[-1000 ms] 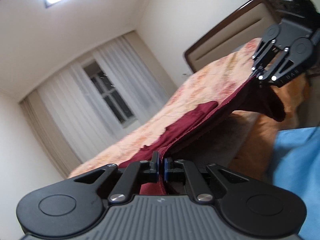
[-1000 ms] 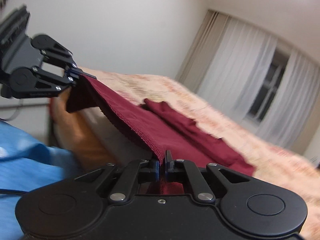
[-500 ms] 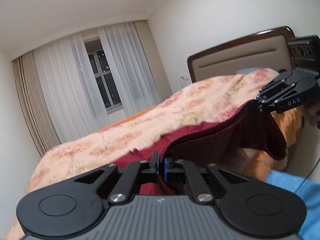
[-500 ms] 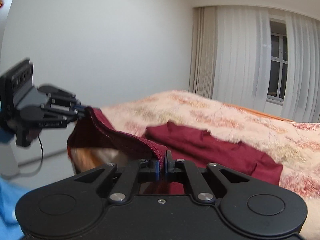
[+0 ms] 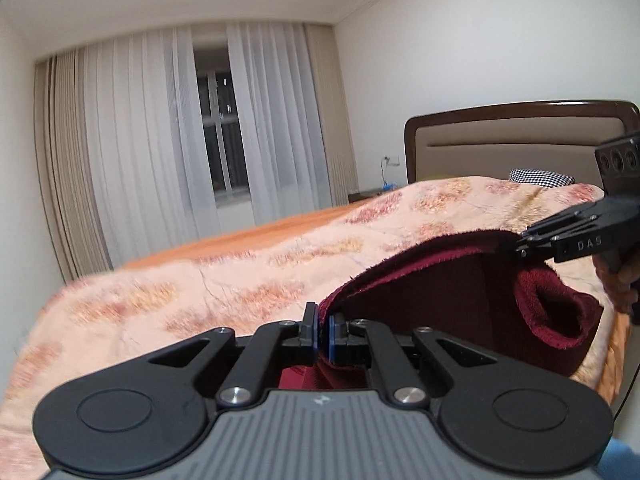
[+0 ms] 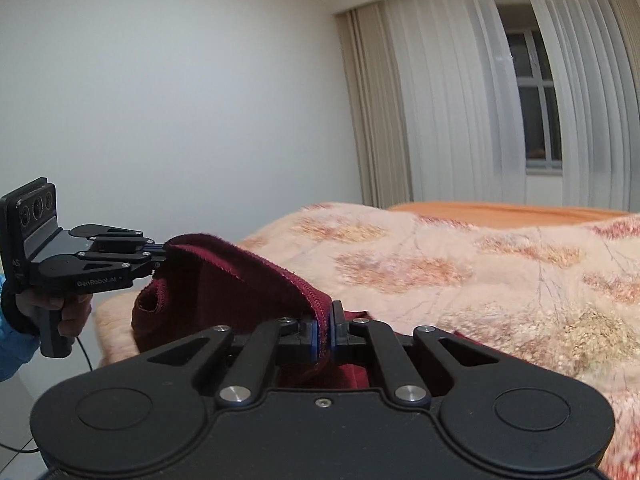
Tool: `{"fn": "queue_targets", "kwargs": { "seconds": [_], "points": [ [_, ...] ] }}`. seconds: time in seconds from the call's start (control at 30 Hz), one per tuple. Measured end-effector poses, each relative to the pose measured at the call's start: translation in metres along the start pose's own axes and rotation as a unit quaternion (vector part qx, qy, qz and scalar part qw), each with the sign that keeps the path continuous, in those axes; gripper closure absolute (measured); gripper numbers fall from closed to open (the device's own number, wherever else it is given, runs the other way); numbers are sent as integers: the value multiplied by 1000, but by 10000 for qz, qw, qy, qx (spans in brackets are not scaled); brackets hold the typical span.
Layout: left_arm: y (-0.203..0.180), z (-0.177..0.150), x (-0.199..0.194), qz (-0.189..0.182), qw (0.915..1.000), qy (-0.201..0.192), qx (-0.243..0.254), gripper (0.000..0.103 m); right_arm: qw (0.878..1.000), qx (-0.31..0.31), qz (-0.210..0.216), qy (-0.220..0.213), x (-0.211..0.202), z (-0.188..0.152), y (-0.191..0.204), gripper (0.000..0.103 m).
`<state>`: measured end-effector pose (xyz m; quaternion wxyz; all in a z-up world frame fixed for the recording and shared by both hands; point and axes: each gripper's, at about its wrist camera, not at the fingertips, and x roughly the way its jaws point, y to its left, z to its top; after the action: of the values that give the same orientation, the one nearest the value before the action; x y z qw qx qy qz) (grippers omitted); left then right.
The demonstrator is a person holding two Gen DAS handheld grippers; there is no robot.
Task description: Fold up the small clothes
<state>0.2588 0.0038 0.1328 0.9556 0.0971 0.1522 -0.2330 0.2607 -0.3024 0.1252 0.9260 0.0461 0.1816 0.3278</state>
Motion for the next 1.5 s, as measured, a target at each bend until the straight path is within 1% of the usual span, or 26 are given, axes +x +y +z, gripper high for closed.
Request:
{"fn": "queue_targets", "kwargs": {
  "seconds": [0.1, 0.23, 0.37, 0.4, 0.43, 0.47, 0.5, 0.53, 0.57, 0.6, 0.63, 0.67, 0.7, 0.73, 0.8, 0.9, 1.0, 1.17, 1.27, 1.3, 1.33, 1.37, 1.4, 1.43, 1.47, 1.5],
  "points": [
    [32, -4, 46, -178, 9981, 393, -447, 99, 9996, 212, -23, 201, 35, 0, -32, 98],
    [67, -20, 103, -438, 9905, 839, -1003, 99, 9976, 501, -62, 475, 75, -13, -69, 98],
    [85, -41, 144, -545, 9824, 1223, -1306, 98, 9944, 766, -120, 721, 106, -30, -97, 97],
    [88, -46, 149, -567, 9805, 1312, -1348, 98, 9933, 832, -135, 793, 113, -34, -102, 96],
    [86, -51, 152, -589, 9789, 1379, -1385, 95, 9920, 897, -156, 871, 122, -37, -107, 92],
    [84, -54, 160, -596, 9780, 1422, -1408, 93, 9907, 947, -199, 957, 127, -41, -110, 91],
    [86, -58, 161, -590, 9774, 1448, -1423, 85, 9897, 951, -255, 1039, 131, -44, -111, 88],
    [82, -57, 165, -570, 9771, 1481, -1417, 71, 9891, 927, -305, 1102, 134, -47, -110, 81],
    [83, -60, 165, -558, 9771, 1493, -1411, 62, 9888, 903, -352, 1131, 135, -50, -110, 80],
    [84, -59, 165, -535, 9773, 1490, -1408, 45, 9886, 895, -390, 1147, 135, -52, -111, 71],
    [85, -58, 162, -515, 9775, 1475, -1414, 37, 9883, 905, -405, 1155, 134, -53, -112, 59],
    [87, -60, 159, -516, 9777, 1454, -1426, 36, 9883, 918, -441, 1139, 132, -54, -113, 52],
    [89, -58, 153, -530, 9777, 1428, -1446, 32, 9882, 929, -500, 1109, 128, -55, -114, 39],
    [92, -57, 147, -531, 9778, 1393, -1473, 24, 9884, 927, -542, 1072, 124, -55, -116, 29],
    [97, -58, 136, -458, 9793, 1304, -1477, 12, 9893, 908, -589, 982, 112, -56, -119, 18],
    [95, -59, 114, -472, 9846, 1204, -1174, 6, 9914, 828, -597, 823, 88, -59, -119, 4],
    [87, -67, 99, -535, 9872, 1283, -777, 5, 9947, 605, -452, 692, 61, -65, -114, 2],
    [72, -85, 96, -436, 9863, 1574, -251, 6, 9967, 458, -216, 627, 37, -78, -109, 1],
    [66, -88, 98, -442, 9857, 1623, -137, 11, 9965, 358, -188, 729, 37, -85, -103, 2],
    [65, -88, 98, -443, 9858, 1617, -115, 14, 9963, 316, -213, 773, 38, -87, -102, 3],
    [63, -88, 99, -438, 9860, 1607, -89, 17, 9962, 268, -248, 793, 40, -90, -100, 7],
    [63, -87, 99, -438, 9862, 1592, -76, 22, 9962, 235, -275, 796, 42, -91, -99, 10],
    [63, -85, 100, -423, 9865, 1580, -84, 30, 9962, 232, -285, 787, 44, -92, -98, 15],
    [63, -84, 101, -407, 9865, 1582, -114, 42, 9963, 257, -302, 764, 45, -93, -98, 22],
    [65, -83, 103, -389, 9861, 1607, -167, 48, 9964, 293, -315, 730, 47, -93, -98, 26],
    [66, -82, 105, -390, 9857, 1623, -239, 55, 9964, 331, -354, 703, 49, -92, -99, 36]
  ]
}}
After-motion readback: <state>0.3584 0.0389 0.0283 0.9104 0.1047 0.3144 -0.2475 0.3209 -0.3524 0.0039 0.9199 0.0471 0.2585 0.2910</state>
